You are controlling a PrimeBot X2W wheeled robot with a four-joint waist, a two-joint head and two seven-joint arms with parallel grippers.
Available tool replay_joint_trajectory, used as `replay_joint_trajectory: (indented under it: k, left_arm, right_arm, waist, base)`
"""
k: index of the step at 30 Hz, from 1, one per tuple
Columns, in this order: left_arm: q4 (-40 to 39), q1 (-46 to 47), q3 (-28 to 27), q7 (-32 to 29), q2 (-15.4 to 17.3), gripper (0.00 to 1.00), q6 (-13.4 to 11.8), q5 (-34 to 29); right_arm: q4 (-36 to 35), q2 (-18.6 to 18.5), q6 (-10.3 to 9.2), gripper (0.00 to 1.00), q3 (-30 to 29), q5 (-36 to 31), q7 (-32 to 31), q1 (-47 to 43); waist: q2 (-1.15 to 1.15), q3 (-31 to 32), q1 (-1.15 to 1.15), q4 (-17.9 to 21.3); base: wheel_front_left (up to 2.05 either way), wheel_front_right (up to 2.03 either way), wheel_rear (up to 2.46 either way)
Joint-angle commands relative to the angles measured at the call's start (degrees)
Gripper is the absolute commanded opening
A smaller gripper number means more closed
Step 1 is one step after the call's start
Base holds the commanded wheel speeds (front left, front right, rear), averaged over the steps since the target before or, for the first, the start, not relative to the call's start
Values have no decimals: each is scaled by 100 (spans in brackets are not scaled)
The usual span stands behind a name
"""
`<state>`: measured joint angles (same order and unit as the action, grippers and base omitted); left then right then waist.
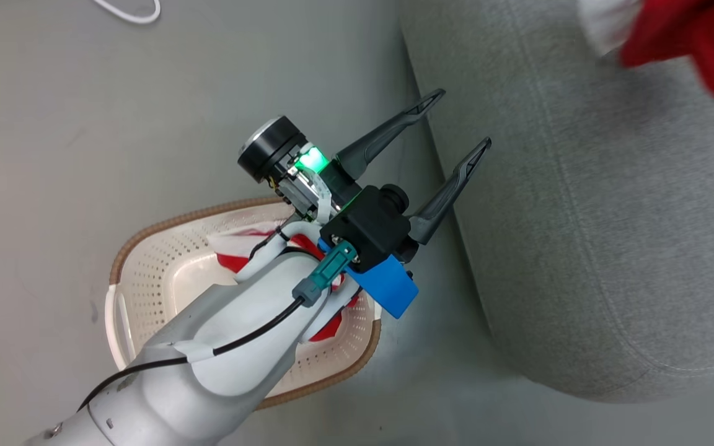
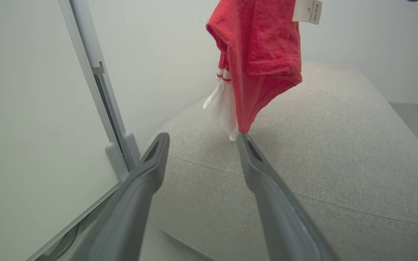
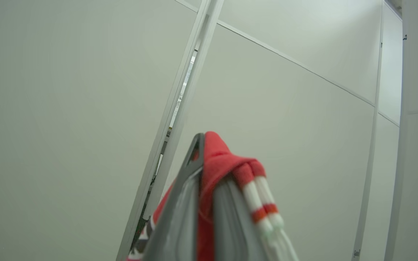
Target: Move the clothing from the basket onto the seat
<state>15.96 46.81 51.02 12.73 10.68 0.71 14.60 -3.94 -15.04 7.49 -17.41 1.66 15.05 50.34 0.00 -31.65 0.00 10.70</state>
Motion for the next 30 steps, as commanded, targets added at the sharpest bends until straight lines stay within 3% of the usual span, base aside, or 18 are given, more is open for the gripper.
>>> replay_joint_trajectory:
  k: [1,7,12,30]
  left_arm:
    - [-16,117,8,25,22,100,-13,-31]
    - [9,254,6,57,38,100,-15,-64]
    - [23,363,24,90,11,100,0,-68]
    - [129,445,55,163,-24,100,-32,-13]
  right_arm:
    - [85,-156,1,0,-62,-13,18,247]
    - [572,-597,1,0,-326,-43,13,771]
    - [1317,-826,1,0,-360,-94,13,638]
    - [3357,-82,1,0,-746,-111,13,-462]
  waist:
    - [0,-207,0,-126]
    - [0,-474,0,-182]
    - [0,-620,0,-276]
    - [0,-674,0,-421]
  base:
    - [0,0,0]
    - [0,0,0]
    - [0,0,0]
    - [0,0,0]
